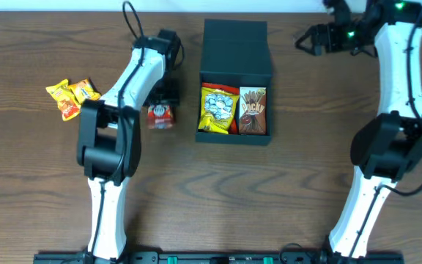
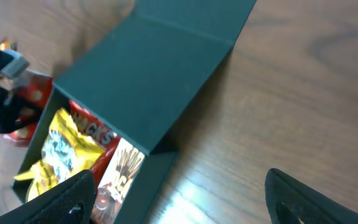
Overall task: Pack container
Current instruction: 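Lower the red biscuit box into the green box, release, retract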
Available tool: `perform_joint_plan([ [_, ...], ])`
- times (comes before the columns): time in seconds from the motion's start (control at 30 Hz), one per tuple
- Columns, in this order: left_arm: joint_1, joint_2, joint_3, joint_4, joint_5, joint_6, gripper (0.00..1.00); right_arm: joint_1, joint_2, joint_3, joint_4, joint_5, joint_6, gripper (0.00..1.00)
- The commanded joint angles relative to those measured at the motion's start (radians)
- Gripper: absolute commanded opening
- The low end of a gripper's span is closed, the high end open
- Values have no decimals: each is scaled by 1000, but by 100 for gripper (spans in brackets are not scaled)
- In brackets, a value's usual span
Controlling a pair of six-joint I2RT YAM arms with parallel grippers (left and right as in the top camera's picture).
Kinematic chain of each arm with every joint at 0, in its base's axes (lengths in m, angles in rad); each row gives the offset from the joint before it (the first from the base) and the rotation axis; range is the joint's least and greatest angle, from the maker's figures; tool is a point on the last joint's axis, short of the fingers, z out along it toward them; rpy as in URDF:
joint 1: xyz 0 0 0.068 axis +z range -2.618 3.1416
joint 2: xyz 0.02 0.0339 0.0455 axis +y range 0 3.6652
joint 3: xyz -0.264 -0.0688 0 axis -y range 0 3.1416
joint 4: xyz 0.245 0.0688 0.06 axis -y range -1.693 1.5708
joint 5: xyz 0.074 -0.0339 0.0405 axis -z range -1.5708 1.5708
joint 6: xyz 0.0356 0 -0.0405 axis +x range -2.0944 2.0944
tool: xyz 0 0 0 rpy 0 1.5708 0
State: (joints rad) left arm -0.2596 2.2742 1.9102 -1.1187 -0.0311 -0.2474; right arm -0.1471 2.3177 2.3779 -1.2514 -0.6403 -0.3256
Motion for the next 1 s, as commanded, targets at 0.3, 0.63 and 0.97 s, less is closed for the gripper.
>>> perform_joint_plan([
  [0.3, -275, -167, 147, 150, 51, -95, 64, -126, -23, 128, -48, -17, -1, 87],
  [0.63, -416, -55, 147, 256, 150, -158, 64, -209, -23, 128, -83, -14, -1, 87],
  [0.97, -429, -5, 146, 206, 208, -155, 66, -225, -23, 128, -103, -14, -1, 86],
])
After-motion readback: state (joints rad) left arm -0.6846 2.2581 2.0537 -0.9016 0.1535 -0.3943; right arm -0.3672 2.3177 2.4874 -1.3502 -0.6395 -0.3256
